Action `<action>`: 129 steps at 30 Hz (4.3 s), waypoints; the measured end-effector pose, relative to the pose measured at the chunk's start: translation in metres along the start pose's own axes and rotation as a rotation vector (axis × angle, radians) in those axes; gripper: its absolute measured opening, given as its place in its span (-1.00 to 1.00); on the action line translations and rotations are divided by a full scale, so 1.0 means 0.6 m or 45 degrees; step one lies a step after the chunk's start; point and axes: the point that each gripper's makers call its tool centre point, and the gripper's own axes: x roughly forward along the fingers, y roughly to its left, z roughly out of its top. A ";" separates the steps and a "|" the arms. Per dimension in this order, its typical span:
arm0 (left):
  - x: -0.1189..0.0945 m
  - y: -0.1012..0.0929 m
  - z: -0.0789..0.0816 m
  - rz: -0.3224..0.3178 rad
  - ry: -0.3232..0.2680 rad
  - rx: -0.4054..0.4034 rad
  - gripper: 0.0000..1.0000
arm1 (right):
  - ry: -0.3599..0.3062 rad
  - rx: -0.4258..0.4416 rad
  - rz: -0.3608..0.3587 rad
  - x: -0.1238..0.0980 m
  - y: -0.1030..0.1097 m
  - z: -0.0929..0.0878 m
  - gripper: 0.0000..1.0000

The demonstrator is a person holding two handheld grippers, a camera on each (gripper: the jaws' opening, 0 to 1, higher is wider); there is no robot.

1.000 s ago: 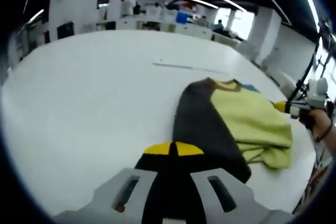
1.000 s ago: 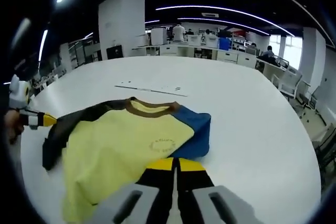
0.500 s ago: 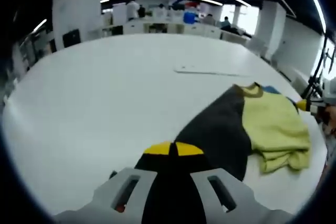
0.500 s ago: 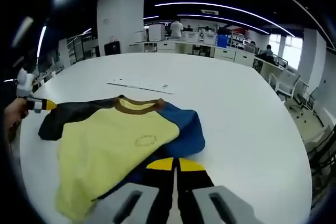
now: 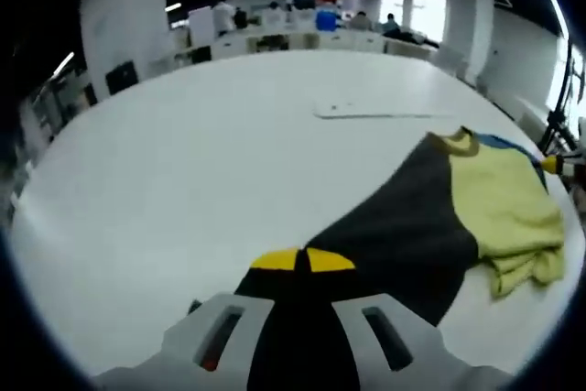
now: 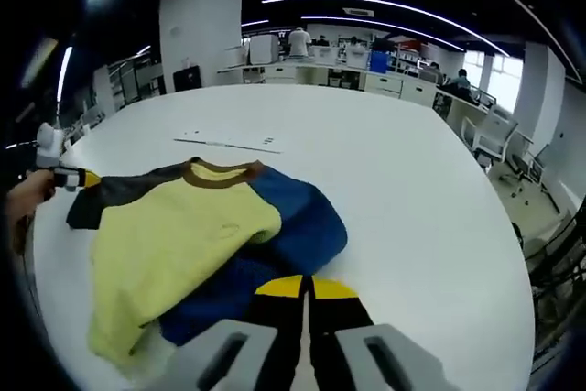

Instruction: Fold the garment on the visible template until the final outline fits inside the template.

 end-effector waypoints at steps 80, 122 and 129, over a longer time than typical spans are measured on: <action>-0.105 -0.130 0.011 -0.477 -0.231 0.165 0.20 | -0.030 0.164 0.365 -0.098 0.175 -0.033 0.73; -0.070 -0.279 -0.076 -0.679 -0.124 0.451 -0.48 | -0.095 -0.115 0.499 -0.076 0.385 -0.130 -0.24; -0.059 -0.277 -0.078 -0.634 -0.098 0.464 -0.67 | -0.116 -0.142 0.507 -0.074 0.391 -0.126 -0.60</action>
